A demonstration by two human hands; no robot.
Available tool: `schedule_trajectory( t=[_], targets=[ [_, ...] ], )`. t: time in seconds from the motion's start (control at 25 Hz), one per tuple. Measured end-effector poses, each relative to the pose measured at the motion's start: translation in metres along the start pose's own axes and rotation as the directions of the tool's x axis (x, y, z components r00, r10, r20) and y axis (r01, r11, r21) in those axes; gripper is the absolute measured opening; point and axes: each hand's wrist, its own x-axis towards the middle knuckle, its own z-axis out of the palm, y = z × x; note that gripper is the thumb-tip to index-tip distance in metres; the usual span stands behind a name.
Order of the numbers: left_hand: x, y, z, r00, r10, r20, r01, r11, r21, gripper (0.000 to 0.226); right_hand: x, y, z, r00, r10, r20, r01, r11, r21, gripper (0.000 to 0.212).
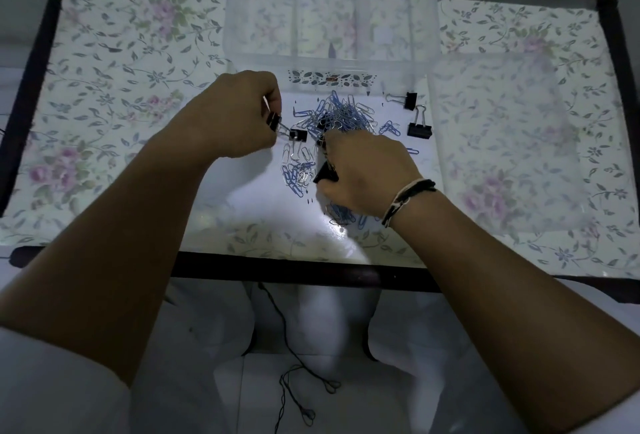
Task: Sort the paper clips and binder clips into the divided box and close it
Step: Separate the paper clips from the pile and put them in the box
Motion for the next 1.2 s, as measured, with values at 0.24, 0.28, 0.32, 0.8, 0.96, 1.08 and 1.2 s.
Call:
schedule_trajectory(
  t=[0.24, 0.28, 0.32, 0.8, 0.96, 1.08, 1.2],
  targets=[
    [0.010, -0.013, 0.007, 0.982, -0.074, -0.173, 0.100, 0.984, 0.149, 0.027, -0.004, 0.018, -0.022, 0.996, 0.060, 0.064, -0.077, 0.950, 0.304, 0.021],
    [0.011, -0.012, 0.008, 0.977, -0.094, -0.194, 0.127, 0.977, 0.170, 0.028, -0.004, 0.019, -0.022, 0.997, 0.054, 0.049, -0.065, 0.963, 0.262, 0.021],
    [0.012, -0.012, 0.009, 0.970, -0.101, -0.219, 0.146, 0.969, 0.199, 0.031, -0.005, 0.019, -0.020, 0.999, 0.035, 0.032, -0.041, 0.978, 0.205, 0.021],
    [0.014, 0.012, 0.044, 0.990, 0.059, -0.129, -0.028, 0.973, 0.231, 0.031, 0.005, 0.011, -0.003, 0.971, -0.239, -0.007, 0.239, 0.970, 0.049, 0.027],
    [0.015, 0.019, 0.051, 0.987, -0.025, -0.160, 0.065, 0.965, 0.252, 0.035, 0.002, 0.053, -0.031, 0.994, -0.074, -0.084, 0.086, 0.986, 0.145, 0.022],
    [0.017, 0.020, 0.054, 0.986, -0.048, -0.159, 0.083, 0.971, 0.225, 0.019, 0.002, 0.092, -0.035, 0.974, 0.160, -0.159, -0.144, 0.984, 0.107, 0.027],
    [0.014, 0.023, 0.046, 0.985, -0.086, -0.149, 0.116, 0.973, 0.202, 0.023, 0.006, 0.085, -0.033, 0.961, 0.187, -0.204, -0.176, 0.982, 0.068, 0.037]
  ],
)
